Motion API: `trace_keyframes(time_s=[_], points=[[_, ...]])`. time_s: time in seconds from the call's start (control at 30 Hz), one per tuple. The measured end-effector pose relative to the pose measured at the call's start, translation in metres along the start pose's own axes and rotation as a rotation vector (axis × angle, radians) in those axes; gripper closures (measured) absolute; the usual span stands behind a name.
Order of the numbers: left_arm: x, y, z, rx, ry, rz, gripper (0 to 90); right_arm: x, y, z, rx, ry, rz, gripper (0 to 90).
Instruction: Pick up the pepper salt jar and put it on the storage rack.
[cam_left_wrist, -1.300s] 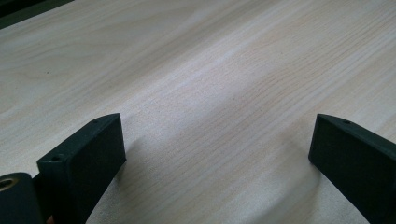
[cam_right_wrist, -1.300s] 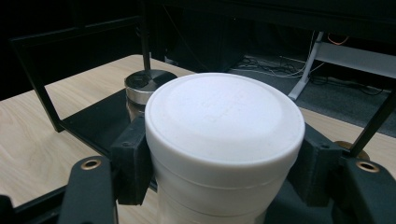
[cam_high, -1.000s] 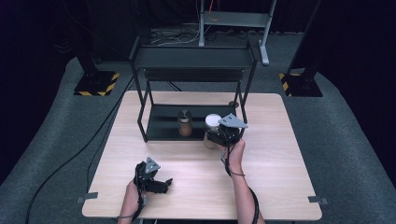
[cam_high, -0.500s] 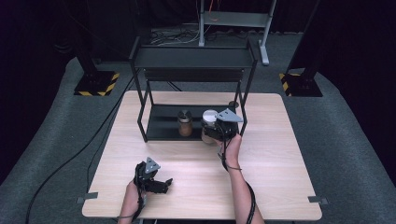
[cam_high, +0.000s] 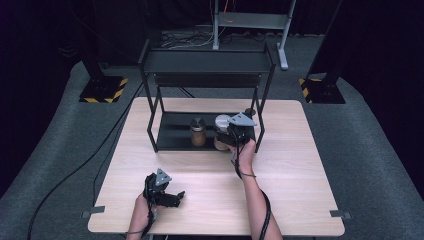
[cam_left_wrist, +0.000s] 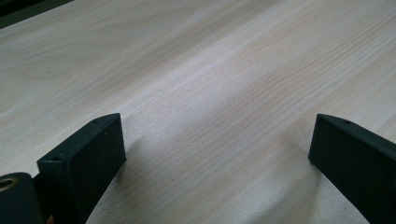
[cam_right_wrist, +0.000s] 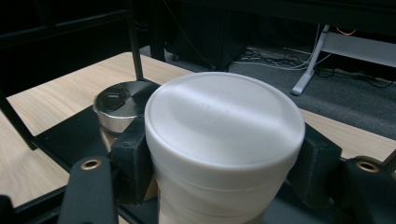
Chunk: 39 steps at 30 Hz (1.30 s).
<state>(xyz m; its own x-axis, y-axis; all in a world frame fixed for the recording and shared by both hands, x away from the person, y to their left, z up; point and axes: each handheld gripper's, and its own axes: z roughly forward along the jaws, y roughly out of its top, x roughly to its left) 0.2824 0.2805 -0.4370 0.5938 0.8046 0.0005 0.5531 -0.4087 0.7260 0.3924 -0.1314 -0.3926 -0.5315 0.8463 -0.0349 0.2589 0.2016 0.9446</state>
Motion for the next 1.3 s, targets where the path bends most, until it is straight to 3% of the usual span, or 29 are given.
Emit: trace_keyframes(time_s=[1.3], points=[[0.000,0.000,0.000,0.000,0.000,0.001,3.4,0.000,0.003,0.034,0.028,0.008,0.019,33.2]])
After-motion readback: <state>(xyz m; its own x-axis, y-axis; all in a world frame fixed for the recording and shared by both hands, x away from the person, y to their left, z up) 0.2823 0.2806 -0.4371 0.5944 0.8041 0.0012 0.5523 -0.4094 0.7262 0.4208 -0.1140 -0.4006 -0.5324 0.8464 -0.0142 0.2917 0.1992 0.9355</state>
